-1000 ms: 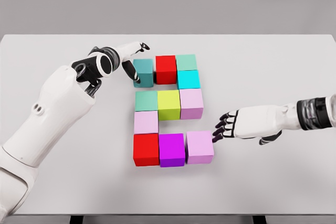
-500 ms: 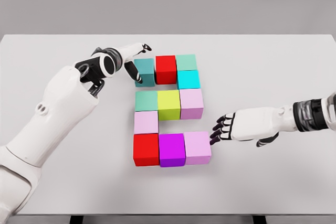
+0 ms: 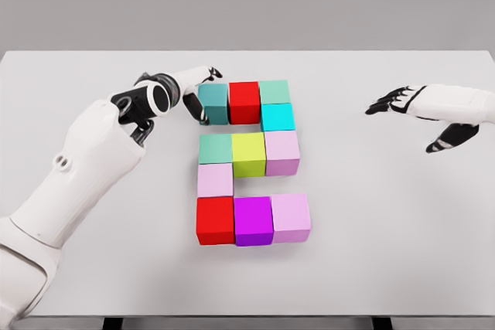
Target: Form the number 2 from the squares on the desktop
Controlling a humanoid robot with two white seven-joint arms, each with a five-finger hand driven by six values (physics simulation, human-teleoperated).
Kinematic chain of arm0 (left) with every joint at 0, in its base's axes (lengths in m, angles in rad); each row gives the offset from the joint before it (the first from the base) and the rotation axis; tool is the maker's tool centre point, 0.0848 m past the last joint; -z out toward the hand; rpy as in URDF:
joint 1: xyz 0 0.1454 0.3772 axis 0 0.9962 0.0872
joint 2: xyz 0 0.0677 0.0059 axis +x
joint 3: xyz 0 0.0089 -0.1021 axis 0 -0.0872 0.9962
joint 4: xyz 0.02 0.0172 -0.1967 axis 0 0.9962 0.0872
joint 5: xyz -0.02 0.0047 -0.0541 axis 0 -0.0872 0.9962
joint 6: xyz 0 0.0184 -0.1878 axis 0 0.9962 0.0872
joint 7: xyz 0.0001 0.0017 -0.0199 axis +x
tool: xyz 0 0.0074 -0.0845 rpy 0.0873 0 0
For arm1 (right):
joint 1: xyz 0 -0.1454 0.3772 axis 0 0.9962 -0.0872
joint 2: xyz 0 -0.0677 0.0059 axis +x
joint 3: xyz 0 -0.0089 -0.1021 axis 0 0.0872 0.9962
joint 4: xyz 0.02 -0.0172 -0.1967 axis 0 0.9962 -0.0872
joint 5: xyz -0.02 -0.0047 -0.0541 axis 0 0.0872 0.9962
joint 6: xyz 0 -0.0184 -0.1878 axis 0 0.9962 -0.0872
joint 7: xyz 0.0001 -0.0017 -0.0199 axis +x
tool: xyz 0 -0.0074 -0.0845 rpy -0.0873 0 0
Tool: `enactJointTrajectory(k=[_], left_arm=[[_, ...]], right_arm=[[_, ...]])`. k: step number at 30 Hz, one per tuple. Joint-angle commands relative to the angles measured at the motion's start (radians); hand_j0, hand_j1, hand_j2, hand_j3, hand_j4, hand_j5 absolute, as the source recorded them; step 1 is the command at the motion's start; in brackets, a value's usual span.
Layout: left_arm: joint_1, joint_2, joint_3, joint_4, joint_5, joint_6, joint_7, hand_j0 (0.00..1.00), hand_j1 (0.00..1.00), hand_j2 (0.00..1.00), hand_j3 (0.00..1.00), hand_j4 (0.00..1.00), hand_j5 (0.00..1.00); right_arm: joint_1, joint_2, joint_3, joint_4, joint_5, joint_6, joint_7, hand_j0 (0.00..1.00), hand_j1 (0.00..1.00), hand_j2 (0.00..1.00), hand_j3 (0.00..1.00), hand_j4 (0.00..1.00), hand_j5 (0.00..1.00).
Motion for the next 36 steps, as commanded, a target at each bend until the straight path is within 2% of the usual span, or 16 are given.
enactJointTrajectory(k=[1,3,5,7,10,13,16,18,22,24,26,32,36], left_arm=[[0.0,0.002,0.001,-0.005,-0.001,-0.003,0.0,0.97,0.97,0.97,0.97,0.97,0.97],[0.003,0.007,0.001,-0.021,-0.001,-0.003,0.0,0.97,0.97,0.97,0.97,0.97,0.97],[0.005,0.013,0.001,-0.033,-0.001,-0.003,0.0,0.98,0.98,0.98,0.98,0.98,0.98],[0.006,0.036,0.001,-0.035,0.005,-0.003,0.0,0.98,0.98,0.98,0.98,0.98,0.98],[0.009,0.078,0.002,-0.064,0.013,-0.003,0.0,0.99,0.99,0.99,0.99,0.99,0.99],[0.043,0.108,0.025,-0.096,0.013,-0.003,0.0,0.99,0.99,0.99,0.99,0.99,0.99],[0.058,0.15,0.031,-0.131,0.023,-0.003,0.0,0.99,0.99,0.99,0.99,0.99,0.99],[0.06,0.177,0.03,-0.162,0.046,-0.003,0.0,0.99,0.99,0.99,0.99,0.99,0.99],[0.058,0.251,0.013,-0.206,0.125,-0.003,0.0,0.99,0.99,0.99,0.99,0.99,0.99],[0.057,0.301,-0.024,-0.232,0.157,-0.003,0.0,0.99,0.99,0.99,0.99,0.99,0.99],[0.044,0.397,-0.082,-0.274,0.237,-0.003,0.0,0.99,0.99,0.99,0.99,0.99,0.99],[0.017,0.411,-0.177,-0.277,0.208,-0.003,0.0,0.99,0.99,0.99,0.99,0.99,0.99],[0.014,0.409,-0.206,-0.272,0.186,-0.003,0.0,0.99,0.99,0.99,0.99,0.99,0.99]], right_arm=[[0.0,-0.008,-0.037,0.072,-0.137,0.003,0.0,1.0,1.0,1.0,1.0,1.0,1.0],[0.093,-0.002,-0.037,0.081,-0.226,0.003,0.0,1.0,1.0,1.0,1.0,1.0,1.0],[0.159,0.001,-0.05,0.08,-0.229,0.003,0.0,1.0,1.0,1.0,1.0,1.0,1.0],[0.198,0.001,-0.103,0.067,-0.228,0.003,0.0,1.0,1.0,1.0,1.0,1.0,1.0],[0.209,0.006,-0.114,0.064,-0.223,0.003,0.0,1.0,1.0,1.0,1.0,1.0,1.0],[0.227,0.01,-0.111,0.054,-0.22,0.003,0.0,1.0,1.0,1.0,1.0,1.0,1.0],[0.244,0.007,-0.114,0.009,-0.22,0.003,0.0,1.0,1.0,1.0,1.0,1.0,1.0],[0.252,0.009,-0.114,-0.014,-0.218,0.003,0.0,1.0,1.0,1.0,1.0,1.0,1.0],[0.253,0.006,-0.114,-0.015,-0.218,0.003,0.0,1.0,1.0,1.0,1.0,1.0,1.0],[0.256,-0.001,-0.114,-0.044,-0.218,0.003,0.0,1.0,1.0,1.0,1.0,1.0,1.0],[0.262,-0.001,-0.114,-0.058,-0.217,0.003,0.0,1.0,1.0,1.0,1.0,1.0,1.0],[0.267,-0.004,-0.116,-0.048,-0.215,0.003,0.0,1.0,1.0,1.0,1.0,1.0,1.0],[0.267,-0.004,-0.116,-0.049,-0.217,0.003,0.0,1.0,1.0,1.0,1.0,1.0,1.0]])
